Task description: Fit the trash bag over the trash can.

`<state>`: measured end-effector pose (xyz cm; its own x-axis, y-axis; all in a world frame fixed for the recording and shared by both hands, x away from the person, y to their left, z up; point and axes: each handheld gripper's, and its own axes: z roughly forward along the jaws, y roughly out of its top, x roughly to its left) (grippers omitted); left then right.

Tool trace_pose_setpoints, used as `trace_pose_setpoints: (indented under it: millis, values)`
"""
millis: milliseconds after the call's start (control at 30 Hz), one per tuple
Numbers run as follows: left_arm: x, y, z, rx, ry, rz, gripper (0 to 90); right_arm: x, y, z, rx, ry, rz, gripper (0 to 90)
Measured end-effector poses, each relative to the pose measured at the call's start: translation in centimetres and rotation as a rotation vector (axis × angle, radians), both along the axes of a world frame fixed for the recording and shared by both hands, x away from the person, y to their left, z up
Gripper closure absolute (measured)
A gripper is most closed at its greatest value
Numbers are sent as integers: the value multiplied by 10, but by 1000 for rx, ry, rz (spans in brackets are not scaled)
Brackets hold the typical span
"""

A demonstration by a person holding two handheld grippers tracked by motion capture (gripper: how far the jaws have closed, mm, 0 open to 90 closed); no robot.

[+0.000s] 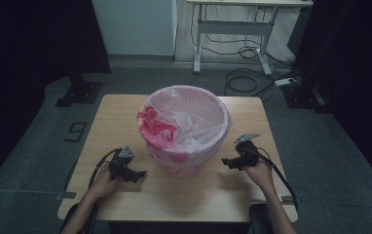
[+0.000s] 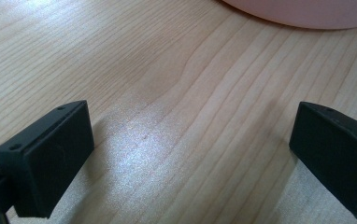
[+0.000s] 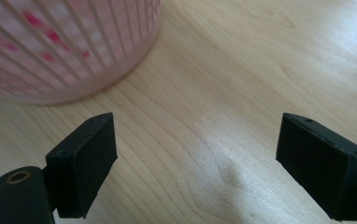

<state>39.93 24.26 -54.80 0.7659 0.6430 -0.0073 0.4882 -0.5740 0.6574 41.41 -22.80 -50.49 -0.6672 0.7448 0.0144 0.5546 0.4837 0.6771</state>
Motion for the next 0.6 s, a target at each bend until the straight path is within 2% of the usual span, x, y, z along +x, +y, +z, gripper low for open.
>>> trace_pose_setpoints:
  millis: [67, 100, 233, 333, 367, 433, 600]
  values:
    - [0, 0, 0, 0, 0, 0, 0, -1, 0, -10, 3, 3, 0, 117]
    - [0, 0, 0, 0, 0, 0, 0, -1, 0, -10, 3, 3, 0, 117]
    - [0, 0, 0, 0, 0, 0, 0, -1, -1, -33, 0, 4, -9, 117]
    - [0, 0, 0, 0, 0, 0, 0, -1, 0, -40, 13, 12, -19, 115]
    - [0, 0, 0, 0, 0, 2, 0, -3, 0, -45, 10, -24, -11, 115]
    - [0, 0, 0, 0, 0, 2, 0, -3, -1, -46, 18, -29, -12, 116]
    - [0, 0, 0, 0, 0, 3, 0, -6, -3, -51, 55, -75, -10, 116]
